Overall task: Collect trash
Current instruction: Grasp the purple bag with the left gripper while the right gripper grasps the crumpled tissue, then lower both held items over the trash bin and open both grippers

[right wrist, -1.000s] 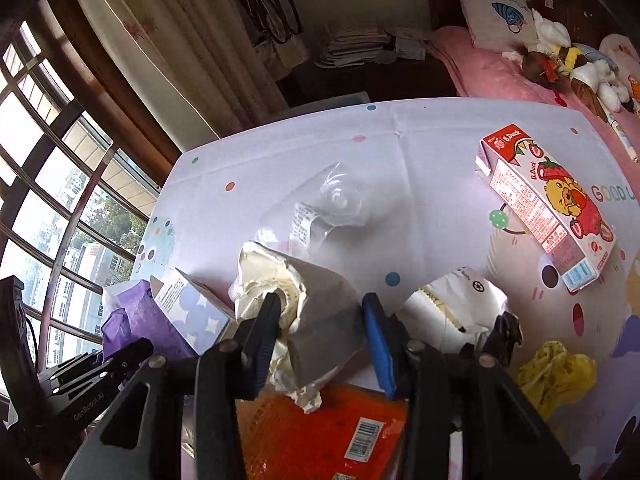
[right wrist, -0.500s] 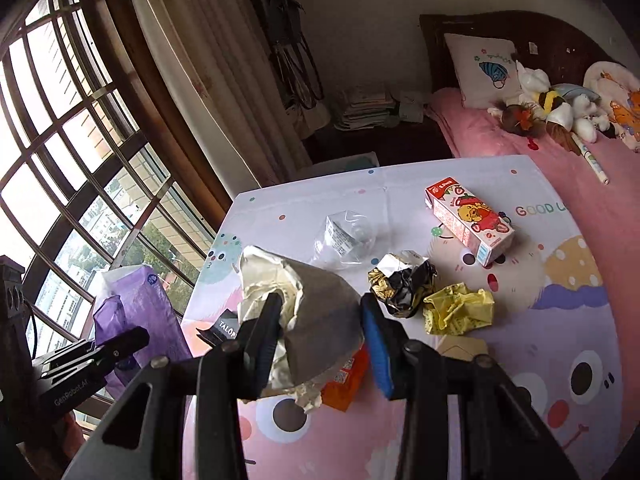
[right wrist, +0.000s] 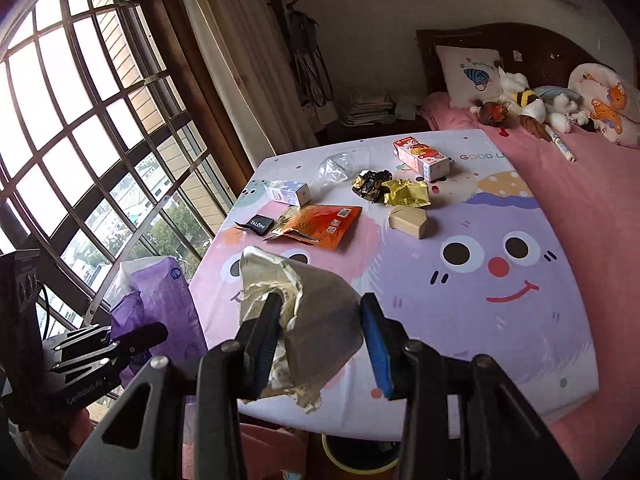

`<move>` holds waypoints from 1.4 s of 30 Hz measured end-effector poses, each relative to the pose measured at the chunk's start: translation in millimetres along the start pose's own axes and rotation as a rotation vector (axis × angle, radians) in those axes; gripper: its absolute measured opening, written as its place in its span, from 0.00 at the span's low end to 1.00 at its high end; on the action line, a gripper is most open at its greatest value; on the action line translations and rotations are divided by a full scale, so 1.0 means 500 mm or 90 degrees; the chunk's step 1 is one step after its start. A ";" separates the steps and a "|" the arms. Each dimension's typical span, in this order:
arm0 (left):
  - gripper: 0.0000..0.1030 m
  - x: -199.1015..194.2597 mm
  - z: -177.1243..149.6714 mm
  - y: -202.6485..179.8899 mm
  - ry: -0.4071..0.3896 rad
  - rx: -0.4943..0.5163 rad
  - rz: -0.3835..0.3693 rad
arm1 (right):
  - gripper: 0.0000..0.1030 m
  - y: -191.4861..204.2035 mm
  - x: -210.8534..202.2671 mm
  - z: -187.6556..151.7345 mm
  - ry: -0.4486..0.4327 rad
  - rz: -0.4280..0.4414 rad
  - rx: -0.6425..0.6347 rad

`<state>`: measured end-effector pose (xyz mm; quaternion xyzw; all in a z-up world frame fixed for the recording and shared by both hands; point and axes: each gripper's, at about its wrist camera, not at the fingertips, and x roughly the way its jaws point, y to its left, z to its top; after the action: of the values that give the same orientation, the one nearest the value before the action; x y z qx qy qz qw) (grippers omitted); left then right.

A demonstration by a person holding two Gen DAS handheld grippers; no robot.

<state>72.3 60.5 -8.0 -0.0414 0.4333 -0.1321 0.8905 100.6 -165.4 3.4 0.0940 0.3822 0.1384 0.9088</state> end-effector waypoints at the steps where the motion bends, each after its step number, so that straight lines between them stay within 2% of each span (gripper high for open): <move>1: 0.11 0.001 -0.025 -0.008 0.002 0.002 -0.001 | 0.39 0.002 -0.010 -0.024 -0.001 0.001 -0.004; 4: 0.11 0.013 -0.103 -0.031 0.014 0.009 -0.002 | 0.39 0.011 -0.032 -0.098 -0.005 -0.011 -0.018; 10: 0.11 0.073 -0.227 -0.054 0.020 0.051 0.033 | 0.39 0.010 -0.023 -0.263 -0.013 -0.077 -0.039; 17: 0.11 0.195 -0.320 -0.059 0.058 0.055 0.025 | 0.39 -0.056 0.096 -0.407 0.074 -0.079 0.054; 21: 0.11 0.274 -0.366 -0.057 0.086 0.049 0.012 | 0.39 -0.094 0.155 -0.460 0.097 -0.092 0.091; 24: 0.12 0.330 -0.402 -0.051 0.096 0.041 0.010 | 0.39 -0.117 0.189 -0.495 0.089 -0.103 0.109; 29: 0.12 0.417 -0.452 -0.039 0.123 0.018 0.016 | 0.39 -0.162 0.264 -0.554 0.118 -0.110 0.155; 32: 0.12 0.469 -0.482 -0.037 0.149 0.026 0.030 | 0.39 -0.190 0.311 -0.586 0.141 -0.113 0.184; 35: 0.13 0.516 -0.496 -0.030 0.182 0.023 0.032 | 0.39 -0.219 0.355 -0.616 0.173 -0.111 0.219; 42: 0.14 0.593 -0.521 -0.019 0.228 0.023 0.036 | 0.40 -0.249 0.423 -0.652 0.224 -0.136 0.226</move>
<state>41.4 -18.6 -393.6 0.0108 0.5838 -0.1203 0.8029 29.5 -193.3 -397.5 0.1853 0.5606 -0.0134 0.8070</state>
